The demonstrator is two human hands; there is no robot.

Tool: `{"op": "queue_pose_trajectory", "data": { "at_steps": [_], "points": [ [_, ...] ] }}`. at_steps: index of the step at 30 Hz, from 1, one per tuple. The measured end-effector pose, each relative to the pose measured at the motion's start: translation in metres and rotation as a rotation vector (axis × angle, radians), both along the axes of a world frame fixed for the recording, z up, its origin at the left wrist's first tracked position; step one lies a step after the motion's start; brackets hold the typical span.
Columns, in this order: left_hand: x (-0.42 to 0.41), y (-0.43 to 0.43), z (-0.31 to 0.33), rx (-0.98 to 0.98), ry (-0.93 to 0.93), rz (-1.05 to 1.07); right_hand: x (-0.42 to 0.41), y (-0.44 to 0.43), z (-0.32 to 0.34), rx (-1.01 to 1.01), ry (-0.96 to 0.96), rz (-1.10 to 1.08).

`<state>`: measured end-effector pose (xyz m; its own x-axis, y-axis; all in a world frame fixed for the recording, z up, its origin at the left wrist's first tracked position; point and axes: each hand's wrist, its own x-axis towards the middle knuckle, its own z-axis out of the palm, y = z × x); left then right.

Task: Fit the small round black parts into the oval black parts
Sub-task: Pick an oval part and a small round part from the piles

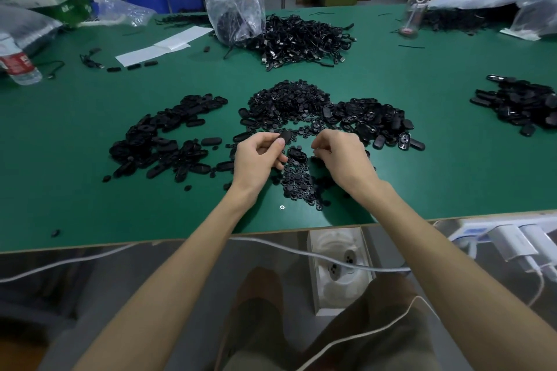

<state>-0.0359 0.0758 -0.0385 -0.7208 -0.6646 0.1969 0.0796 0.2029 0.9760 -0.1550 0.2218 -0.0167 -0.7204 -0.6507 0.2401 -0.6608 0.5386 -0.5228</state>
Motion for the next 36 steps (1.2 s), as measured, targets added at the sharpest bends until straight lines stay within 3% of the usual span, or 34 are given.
{"op": "queue_pose_trajectory", "data": {
  "at_steps": [13,36],
  "points": [
    [0.0,0.002,-0.002,-0.037,-0.006,-0.05,0.018,0.004,-0.003,-0.626,-0.596,-0.008],
    [0.001,0.004,-0.002,0.035,0.043,-0.146,0.03,0.0,-0.009,-0.685,-0.492,0.028]
  ]
}}
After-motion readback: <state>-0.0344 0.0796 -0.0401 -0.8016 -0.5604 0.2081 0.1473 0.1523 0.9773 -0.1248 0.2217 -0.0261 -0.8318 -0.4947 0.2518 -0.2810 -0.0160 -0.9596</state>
